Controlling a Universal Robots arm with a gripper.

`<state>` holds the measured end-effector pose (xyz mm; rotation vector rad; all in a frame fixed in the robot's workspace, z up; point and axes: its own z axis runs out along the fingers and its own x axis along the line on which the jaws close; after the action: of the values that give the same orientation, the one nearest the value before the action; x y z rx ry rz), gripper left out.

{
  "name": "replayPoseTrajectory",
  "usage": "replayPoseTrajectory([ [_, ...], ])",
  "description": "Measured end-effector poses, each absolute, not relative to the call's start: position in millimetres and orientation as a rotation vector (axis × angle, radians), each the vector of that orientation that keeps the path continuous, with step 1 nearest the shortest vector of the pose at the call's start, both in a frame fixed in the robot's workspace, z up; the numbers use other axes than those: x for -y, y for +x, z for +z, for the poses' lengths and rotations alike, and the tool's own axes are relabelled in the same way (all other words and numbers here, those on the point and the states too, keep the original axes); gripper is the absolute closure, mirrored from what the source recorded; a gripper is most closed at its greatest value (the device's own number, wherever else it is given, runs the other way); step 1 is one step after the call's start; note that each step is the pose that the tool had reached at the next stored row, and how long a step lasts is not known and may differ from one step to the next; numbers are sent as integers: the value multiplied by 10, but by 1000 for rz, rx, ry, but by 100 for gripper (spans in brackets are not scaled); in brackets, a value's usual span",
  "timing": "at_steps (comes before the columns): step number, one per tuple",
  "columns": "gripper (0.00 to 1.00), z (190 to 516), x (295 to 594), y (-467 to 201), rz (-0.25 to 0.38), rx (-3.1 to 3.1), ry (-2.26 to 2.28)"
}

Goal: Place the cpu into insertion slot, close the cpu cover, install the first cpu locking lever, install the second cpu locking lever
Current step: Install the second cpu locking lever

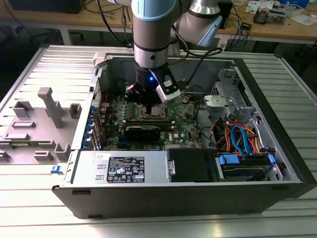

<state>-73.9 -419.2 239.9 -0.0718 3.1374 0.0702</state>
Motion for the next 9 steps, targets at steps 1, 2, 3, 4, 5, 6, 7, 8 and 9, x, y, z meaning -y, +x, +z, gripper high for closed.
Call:
replayPoseTrajectory([
  [1,89,2399,4192,-739,70,-3137,-72],
  [2,89,2398,4192,-739,70,-3137,-72],
  [3,89,2398,4192,-740,70,-3137,-72],
  [4,89,2398,4192,-739,70,-3137,-72],
  [5,89,2398,4192,-739,70,-3137,-72],
  [6,89,2398,4192,-739,70,-3137,-72],
  [7,89,2397,4192,-739,70,-3137,-72],
  [8,89,2397,4192,-740,70,-3137,-72],
  [9,89,2397,4192,-740,70,-3137,-72],
])
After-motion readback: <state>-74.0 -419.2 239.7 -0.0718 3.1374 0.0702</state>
